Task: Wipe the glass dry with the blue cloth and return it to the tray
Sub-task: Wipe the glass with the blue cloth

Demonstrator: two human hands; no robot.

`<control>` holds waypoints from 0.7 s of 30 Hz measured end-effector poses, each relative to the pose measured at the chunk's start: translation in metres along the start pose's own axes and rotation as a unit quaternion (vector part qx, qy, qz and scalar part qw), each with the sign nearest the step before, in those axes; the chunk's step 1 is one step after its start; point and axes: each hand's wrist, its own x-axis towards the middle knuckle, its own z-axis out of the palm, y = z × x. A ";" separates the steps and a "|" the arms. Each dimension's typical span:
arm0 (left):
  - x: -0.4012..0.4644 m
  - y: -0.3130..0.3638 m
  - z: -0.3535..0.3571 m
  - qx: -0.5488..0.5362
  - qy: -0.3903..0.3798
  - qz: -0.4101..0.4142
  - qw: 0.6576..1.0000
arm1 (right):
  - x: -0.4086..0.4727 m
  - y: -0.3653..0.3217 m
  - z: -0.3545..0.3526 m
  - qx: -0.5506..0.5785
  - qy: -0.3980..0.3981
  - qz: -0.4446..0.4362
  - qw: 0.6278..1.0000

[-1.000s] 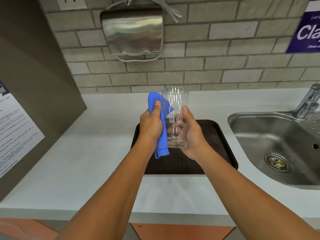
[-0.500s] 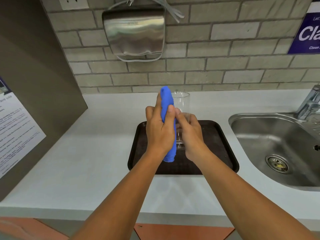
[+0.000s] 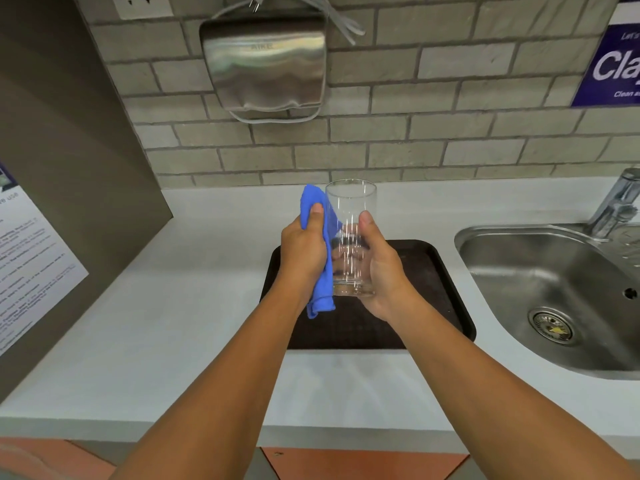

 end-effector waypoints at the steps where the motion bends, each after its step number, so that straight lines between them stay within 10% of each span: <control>1: -0.002 -0.003 0.003 0.020 0.009 0.060 0.998 | 0.001 0.000 0.000 -0.006 0.008 -0.001 1.000; 4: -0.011 -0.009 0.007 0.087 0.019 0.223 0.971 | 0.003 0.000 -0.002 -0.021 0.008 -0.003 1.000; 10: 0.000 -0.004 -0.005 -0.011 -0.009 -0.077 0.997 | 0.006 0.001 -0.014 0.014 -0.064 0.018 0.998; 21: -0.001 -0.013 0.000 -0.034 0.048 0.002 0.998 | 0.009 0.001 -0.002 -0.087 0.069 -0.042 0.993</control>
